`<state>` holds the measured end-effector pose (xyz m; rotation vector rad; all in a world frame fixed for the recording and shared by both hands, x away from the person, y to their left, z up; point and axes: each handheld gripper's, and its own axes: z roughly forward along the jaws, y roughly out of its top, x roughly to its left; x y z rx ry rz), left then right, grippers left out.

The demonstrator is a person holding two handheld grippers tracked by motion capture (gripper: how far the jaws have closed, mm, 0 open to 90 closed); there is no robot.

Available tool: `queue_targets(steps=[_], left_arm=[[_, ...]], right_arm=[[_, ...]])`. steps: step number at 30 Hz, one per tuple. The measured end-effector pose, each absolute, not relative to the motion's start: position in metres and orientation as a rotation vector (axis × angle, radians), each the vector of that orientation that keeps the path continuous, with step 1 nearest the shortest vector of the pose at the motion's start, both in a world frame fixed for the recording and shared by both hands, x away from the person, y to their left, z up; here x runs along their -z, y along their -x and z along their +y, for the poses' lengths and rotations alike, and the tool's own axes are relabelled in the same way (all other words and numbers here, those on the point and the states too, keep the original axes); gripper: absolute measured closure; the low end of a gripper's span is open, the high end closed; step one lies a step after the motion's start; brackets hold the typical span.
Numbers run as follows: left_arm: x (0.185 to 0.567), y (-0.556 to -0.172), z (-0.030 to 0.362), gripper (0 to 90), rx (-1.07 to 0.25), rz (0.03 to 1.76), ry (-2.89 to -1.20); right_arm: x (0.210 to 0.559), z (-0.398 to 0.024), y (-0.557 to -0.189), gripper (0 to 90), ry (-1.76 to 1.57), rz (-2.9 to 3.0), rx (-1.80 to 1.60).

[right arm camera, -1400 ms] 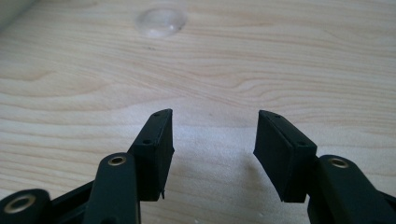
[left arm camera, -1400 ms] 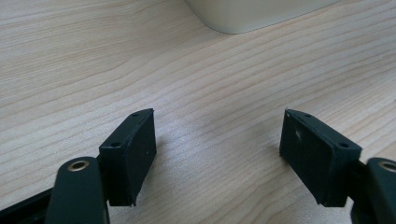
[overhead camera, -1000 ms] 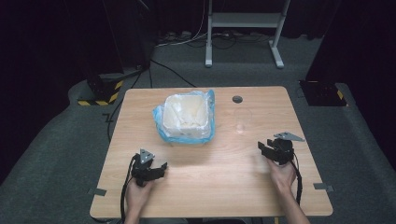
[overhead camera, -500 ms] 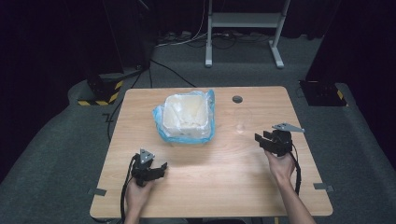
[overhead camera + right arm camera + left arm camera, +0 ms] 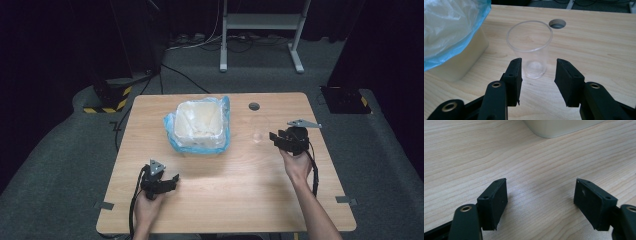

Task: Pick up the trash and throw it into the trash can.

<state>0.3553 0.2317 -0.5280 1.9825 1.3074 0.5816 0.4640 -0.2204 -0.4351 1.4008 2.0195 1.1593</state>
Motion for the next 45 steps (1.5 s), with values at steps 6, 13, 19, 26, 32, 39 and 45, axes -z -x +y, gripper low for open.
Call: queue_targets(steps=[6, 13, 19, 26, 32, 39, 45], left_arm=[[0.528, -0.355, 0.232, 26.8, -0.582, 1.307, -1.983], [0.528, -0.355, 0.232, 26.8, -0.582, 1.307, -1.984], [0.528, -0.355, 0.232, 26.8, -0.582, 1.307, -1.983], [0.528, -0.355, 0.232, 26.8, -0.582, 1.305, -1.988], [0.528, -0.355, 0.232, 26.8, -0.582, 1.305, -1.988], [0.528, -0.355, 0.232, 26.8, -0.582, 1.305, -1.988], [0.528, -0.355, 0.232, 26.8, -0.582, 1.306, -1.987]], right_arm=[[0.425, -0.213, -0.476, 56.7, -1.389, 2.012, -1.144], [0.423, -0.206, -0.494, 57.3, -1.424, 2.011, -1.100], [0.428, -0.205, -0.508, 58.3, -1.475, 2.000, -1.096], [0.430, -0.203, -0.519, 59.5, -1.504, 1.985, -1.052], [0.434, -0.202, -0.526, 63.2, -1.522, 1.994, -1.040], [0.439, -0.200, -0.529, 72.4, -1.540, 2.016, -1.019], [0.442, -0.198, -0.531, 83.3, -1.536, 2.036, -1.023]])
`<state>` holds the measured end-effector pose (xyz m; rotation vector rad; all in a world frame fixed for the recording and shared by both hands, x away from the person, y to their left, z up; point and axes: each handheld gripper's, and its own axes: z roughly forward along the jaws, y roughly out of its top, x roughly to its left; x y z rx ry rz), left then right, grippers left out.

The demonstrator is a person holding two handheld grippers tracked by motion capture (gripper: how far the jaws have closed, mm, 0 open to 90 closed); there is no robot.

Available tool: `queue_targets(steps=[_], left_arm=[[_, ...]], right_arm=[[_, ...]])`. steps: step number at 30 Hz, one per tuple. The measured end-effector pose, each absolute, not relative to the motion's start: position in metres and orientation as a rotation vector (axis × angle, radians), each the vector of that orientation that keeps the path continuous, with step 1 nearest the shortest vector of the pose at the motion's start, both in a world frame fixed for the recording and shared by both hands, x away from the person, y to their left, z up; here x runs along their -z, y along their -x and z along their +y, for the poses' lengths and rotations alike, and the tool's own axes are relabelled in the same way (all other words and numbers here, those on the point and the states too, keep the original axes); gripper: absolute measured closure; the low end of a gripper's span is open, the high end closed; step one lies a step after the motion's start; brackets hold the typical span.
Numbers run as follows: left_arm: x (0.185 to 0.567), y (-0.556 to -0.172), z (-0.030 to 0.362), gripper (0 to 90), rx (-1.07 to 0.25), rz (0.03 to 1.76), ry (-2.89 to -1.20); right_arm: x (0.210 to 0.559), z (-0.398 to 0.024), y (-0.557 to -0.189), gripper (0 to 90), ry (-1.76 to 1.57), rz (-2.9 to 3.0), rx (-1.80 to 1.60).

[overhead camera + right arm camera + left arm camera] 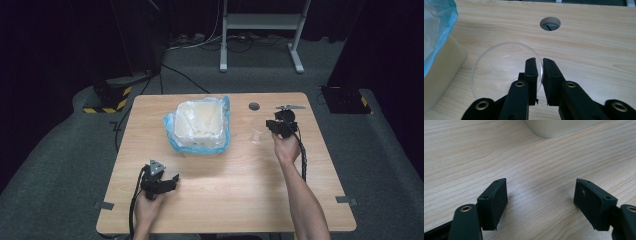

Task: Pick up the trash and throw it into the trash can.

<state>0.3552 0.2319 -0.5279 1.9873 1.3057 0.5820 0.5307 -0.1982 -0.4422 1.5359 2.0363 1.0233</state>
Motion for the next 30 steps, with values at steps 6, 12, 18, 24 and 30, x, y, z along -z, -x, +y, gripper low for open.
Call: queue_targets(steps=[6, 12, 18, 24, 30], left_arm=[[0.528, -0.355, 0.232, 26.8, -0.582, 1.306, -1.987], [0.528, -0.355, 0.232, 26.8, -0.582, 1.305, -1.988], [0.528, -0.355, 0.232, 26.8, -0.582, 1.307, -1.985], [0.528, -0.355, 0.232, 26.8, -0.582, 1.307, -1.984], [0.528, -0.355, 0.232, 26.8, -0.582, 1.307, -1.984]], right_arm=[[0.442, -0.198, -0.530, 85.3, -1.537, 2.052, -1.053], [0.435, -0.198, -0.523, 86.0, -1.505, 2.059, -1.103], [0.427, -0.196, -0.513, 86.1, -1.442, 2.083, -1.122], [0.418, -0.194, -0.501, 86.2, -1.375, 2.109, -1.152], [0.406, -0.194, -0.489, 86.2, -1.332, 2.135, -1.182]])
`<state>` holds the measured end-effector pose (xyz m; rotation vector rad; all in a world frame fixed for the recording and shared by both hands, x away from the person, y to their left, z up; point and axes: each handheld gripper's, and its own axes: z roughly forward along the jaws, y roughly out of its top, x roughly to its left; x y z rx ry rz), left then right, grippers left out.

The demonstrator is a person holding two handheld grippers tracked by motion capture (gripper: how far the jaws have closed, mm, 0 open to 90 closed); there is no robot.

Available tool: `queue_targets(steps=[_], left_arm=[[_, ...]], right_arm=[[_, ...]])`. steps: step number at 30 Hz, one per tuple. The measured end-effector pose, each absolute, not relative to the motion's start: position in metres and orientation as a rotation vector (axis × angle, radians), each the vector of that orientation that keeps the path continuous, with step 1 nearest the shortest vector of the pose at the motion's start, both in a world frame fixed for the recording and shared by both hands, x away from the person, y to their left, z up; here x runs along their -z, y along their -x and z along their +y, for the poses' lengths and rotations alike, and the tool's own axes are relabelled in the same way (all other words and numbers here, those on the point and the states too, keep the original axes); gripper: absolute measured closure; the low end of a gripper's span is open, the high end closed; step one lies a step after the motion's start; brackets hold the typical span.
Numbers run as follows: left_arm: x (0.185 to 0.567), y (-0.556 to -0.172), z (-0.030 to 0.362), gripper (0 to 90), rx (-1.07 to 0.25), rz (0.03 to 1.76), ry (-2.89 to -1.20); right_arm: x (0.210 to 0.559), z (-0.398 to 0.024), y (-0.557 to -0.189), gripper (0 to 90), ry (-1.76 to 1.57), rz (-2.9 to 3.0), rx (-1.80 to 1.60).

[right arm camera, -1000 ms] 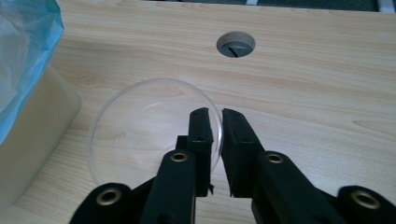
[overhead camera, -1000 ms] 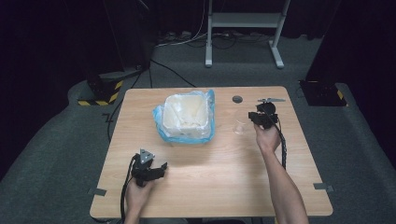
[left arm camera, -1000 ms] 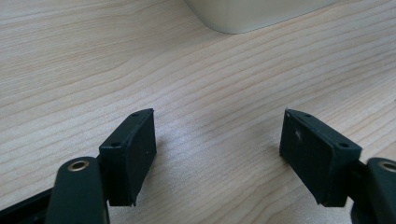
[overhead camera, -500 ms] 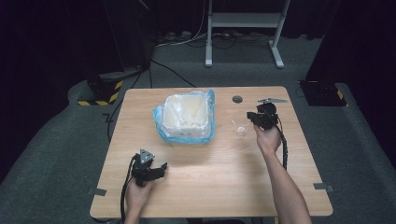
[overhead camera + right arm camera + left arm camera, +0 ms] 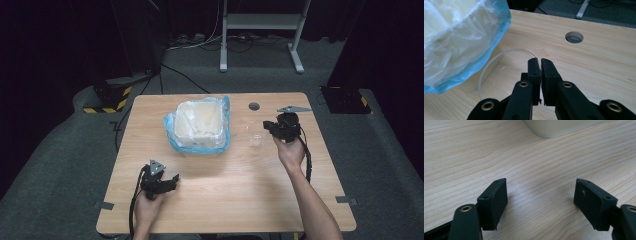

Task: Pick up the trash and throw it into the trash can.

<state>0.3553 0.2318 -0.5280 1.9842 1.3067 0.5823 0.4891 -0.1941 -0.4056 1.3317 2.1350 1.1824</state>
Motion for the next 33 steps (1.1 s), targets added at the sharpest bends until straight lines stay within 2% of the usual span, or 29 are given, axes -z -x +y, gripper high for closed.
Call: queue_targets(steps=[17, 33], left_arm=[[0.528, -0.355, 0.232, 26.8, -0.582, 1.307, -1.983], [0.528, -0.355, 0.232, 26.8, -0.582, 1.306, -1.986]], right_arm=[[0.360, -0.183, -0.454, 86.2, -1.180, 2.216, -1.290], [0.326, -0.166, -0.442, 86.2, -1.080, 2.263, -1.357]])
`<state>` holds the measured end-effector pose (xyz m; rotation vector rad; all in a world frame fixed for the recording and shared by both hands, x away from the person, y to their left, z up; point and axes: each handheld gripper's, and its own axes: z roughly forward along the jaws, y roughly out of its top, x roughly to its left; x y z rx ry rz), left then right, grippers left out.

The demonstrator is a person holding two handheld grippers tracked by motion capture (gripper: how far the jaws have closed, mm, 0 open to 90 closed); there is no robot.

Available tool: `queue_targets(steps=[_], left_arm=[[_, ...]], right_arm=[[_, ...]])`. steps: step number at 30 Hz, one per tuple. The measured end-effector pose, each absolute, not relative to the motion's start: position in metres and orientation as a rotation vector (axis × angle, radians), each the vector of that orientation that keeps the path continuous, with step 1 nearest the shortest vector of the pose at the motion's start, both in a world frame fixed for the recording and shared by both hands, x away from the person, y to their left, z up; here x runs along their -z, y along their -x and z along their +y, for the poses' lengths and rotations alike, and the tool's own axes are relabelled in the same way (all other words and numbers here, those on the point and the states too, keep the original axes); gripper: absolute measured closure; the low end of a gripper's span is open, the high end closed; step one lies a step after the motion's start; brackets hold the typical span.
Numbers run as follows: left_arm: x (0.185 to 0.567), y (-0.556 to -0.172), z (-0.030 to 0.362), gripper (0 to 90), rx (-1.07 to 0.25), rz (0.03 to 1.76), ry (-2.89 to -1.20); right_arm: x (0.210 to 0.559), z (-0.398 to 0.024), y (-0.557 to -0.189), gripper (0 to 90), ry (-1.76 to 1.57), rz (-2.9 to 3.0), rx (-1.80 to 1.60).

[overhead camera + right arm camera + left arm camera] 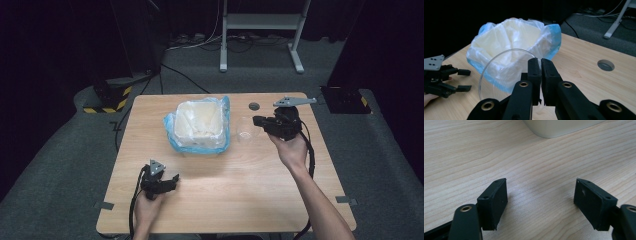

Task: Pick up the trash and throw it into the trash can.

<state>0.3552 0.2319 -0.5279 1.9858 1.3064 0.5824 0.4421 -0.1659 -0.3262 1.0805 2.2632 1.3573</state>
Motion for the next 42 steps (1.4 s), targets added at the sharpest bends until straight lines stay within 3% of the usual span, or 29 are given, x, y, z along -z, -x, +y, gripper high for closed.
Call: queue_targets(steps=[24, 42], left_arm=[[0.528, -0.355, 0.232, 26.8, -0.582, 1.307, -1.985], [0.528, -0.355, 0.232, 26.7, -0.581, 1.308, -1.982]], right_arm=[[0.285, -0.133, -0.443, 86.1, -0.960, 2.311, -1.460], [0.290, -0.102, -0.461, 86.1, -0.949, 2.324, -1.501]])
